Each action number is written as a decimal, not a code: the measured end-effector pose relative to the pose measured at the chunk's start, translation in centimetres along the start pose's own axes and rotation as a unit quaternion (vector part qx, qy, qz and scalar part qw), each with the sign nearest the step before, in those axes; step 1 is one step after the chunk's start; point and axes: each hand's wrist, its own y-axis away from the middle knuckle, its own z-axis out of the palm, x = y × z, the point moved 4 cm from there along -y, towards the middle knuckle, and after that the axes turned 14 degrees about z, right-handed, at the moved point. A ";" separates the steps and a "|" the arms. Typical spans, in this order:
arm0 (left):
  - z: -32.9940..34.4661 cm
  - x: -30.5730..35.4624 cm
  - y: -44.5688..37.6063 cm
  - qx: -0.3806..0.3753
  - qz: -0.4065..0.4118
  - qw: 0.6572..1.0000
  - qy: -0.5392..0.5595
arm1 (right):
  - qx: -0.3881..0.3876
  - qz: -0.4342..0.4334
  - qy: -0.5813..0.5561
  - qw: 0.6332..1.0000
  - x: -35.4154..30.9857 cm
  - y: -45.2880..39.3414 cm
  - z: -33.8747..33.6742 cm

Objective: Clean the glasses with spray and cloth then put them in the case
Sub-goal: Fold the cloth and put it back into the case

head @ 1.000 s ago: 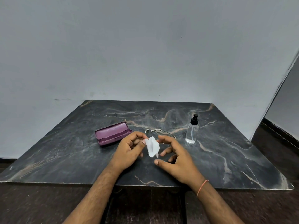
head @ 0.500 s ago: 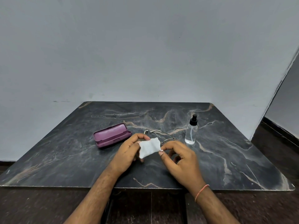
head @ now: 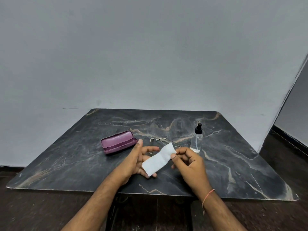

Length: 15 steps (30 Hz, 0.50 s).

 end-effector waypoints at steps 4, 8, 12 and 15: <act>1.1 1.5 0.9 0.007 0.027 0.997 -0.068 | -0.016 0.022 -0.033 0.999 -0.3 0.4 0.1; 0.4 3.1 1.9 0.019 0.046 0.989 -0.137 | -0.064 0.081 -0.111 0.988 -0.8 1.0 0.6; -1.3 4.8 2.9 0.025 0.070 0.976 -0.205 | -0.148 0.140 -0.146 0.968 -2.7 1.1 2.8; -3.1 5.8 3.6 0.044 0.079 0.969 -0.231 | -0.172 0.137 -0.070 0.973 -4.7 0.5 4.9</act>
